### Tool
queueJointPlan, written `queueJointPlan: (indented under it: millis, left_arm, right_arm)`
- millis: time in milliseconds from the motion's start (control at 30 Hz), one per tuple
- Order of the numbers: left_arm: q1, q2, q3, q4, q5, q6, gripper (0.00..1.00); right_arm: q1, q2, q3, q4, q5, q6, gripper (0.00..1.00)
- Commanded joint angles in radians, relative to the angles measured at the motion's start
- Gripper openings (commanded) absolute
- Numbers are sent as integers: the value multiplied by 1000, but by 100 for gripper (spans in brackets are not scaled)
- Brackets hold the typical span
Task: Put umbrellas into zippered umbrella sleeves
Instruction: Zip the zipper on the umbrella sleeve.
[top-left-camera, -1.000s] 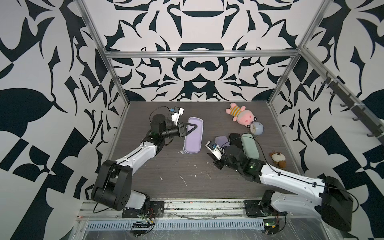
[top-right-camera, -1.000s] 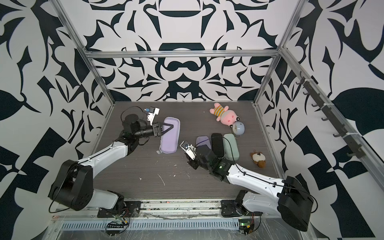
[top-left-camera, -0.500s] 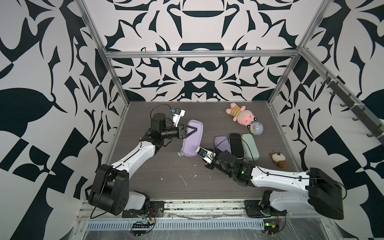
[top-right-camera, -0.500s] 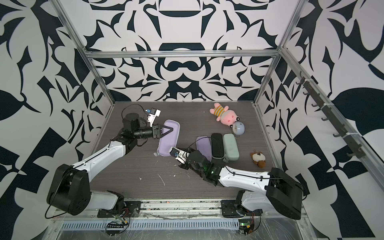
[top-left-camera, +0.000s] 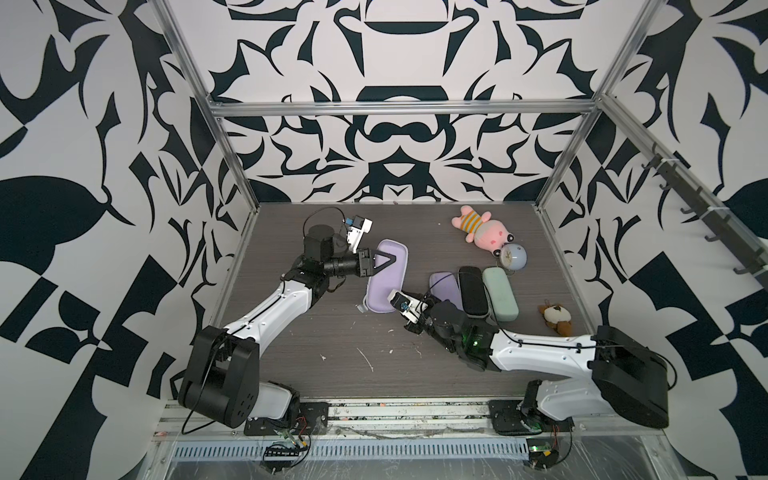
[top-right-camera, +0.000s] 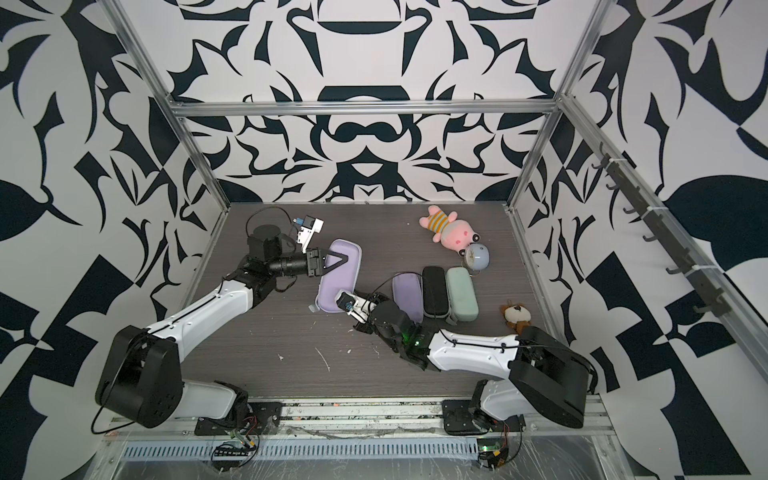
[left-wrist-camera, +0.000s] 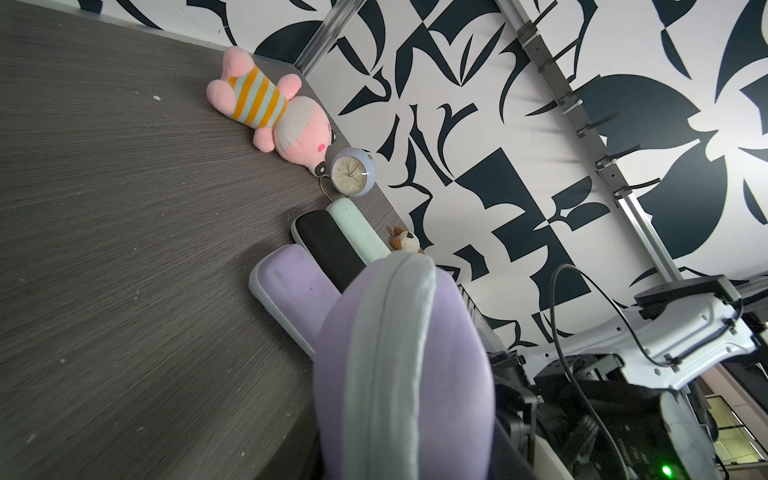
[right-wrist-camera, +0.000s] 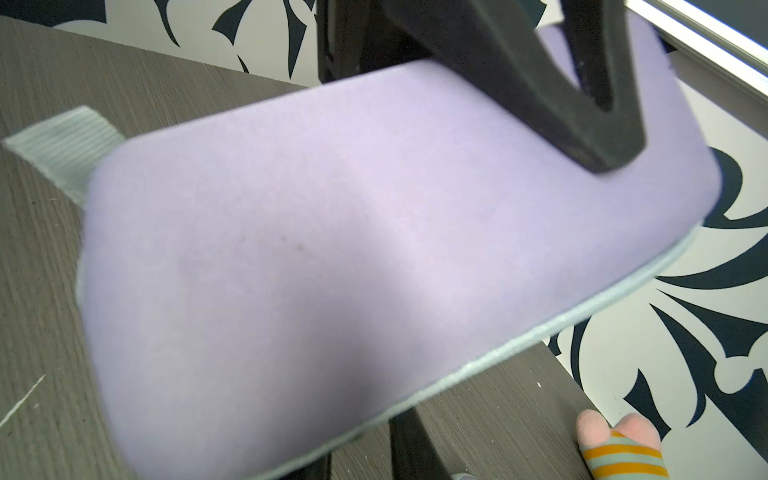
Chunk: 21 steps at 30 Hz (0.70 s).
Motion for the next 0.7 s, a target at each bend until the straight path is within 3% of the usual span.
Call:
queueJointPlan:
  millis: [0, 100, 200, 500, 667]
  left_arm:
    - [-8, 3, 30, 23, 26, -6, 3]
    - [-9, 7, 31, 20, 11, -5, 3]
    - [0, 3, 51, -27, -29, 24, 0]
    - [71, -15, 114, -41, -181, 64, 0]
    - [76, -5, 92, 80, -267, -7, 0]
  right_arm:
    - [5, 3, 56, 90, 1, -4, 19]
    - [6, 5, 62, 83, -11, -6, 13]
    - [17, -6, 67, 26, -16, -24, 0]
    - [97, -30, 79, -243, -103, -124, 0]
    - [134, 15, 116, -247, -204, -26, 0]
